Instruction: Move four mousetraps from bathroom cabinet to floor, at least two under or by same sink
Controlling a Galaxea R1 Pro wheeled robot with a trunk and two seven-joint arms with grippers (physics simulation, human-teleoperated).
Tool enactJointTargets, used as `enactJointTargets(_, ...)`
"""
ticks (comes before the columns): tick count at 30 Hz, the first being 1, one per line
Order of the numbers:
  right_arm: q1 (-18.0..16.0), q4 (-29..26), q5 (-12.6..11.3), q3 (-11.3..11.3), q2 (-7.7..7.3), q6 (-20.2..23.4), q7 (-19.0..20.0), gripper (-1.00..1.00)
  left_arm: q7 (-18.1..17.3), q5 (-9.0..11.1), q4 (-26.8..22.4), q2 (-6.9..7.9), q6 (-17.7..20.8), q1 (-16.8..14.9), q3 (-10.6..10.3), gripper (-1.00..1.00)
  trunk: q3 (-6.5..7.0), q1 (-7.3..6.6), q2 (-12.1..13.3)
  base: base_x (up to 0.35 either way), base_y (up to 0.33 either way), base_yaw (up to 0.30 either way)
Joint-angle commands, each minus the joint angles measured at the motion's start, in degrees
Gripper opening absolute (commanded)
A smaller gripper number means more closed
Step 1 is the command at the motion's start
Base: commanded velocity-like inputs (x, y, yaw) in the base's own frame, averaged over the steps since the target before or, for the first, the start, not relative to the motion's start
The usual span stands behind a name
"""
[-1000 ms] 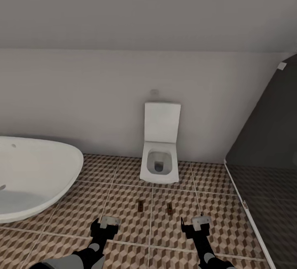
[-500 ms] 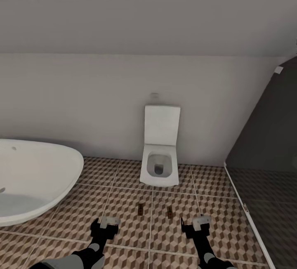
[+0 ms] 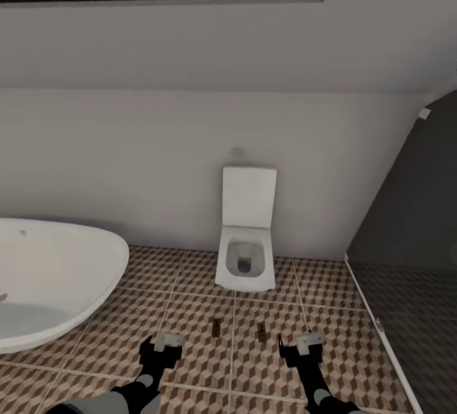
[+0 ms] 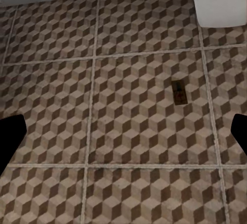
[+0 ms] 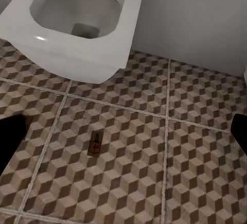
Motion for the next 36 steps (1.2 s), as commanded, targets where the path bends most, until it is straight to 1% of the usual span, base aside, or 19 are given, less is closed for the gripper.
enactJointTargets(1,-0.1,0.1,0.0,0.5,0.01,-0.1,-0.5,1.0,0.1,0.5,0.3,-0.06,-0.4,-0.1,-0.5,1.0,-0.02,0.04,-0.1,0.0,0.0,0.0)
enactJointTargets(29,0.0,0.1,0.0,0.5,0.01,-0.1,-0.5,1.0,0.1,0.5,0.3,-0.03,-0.4,-0.1,-0.5,1.0,2.59,0.04,-0.1,0.0,0.0,0.0)
enactJointTargets(34,0.0,0.1,0.0,0.4,-0.29,-0.1,-0.5,1.0,0.1,0.5,0.3,0.28,-0.4,-0.1,-0.5,1.0,3.05,0.04,-0.1,0.0,0.0,0.0)
enactJointTargets(36,0.0,0.1,0.0,0.5,-0.73,-0.1,-0.5,1.0,0.2,0.6,0.3,0.78,-0.4,-0.1,-0.5,1.0,3.24,0.04,-0.1,0.0,0.0,0.0)
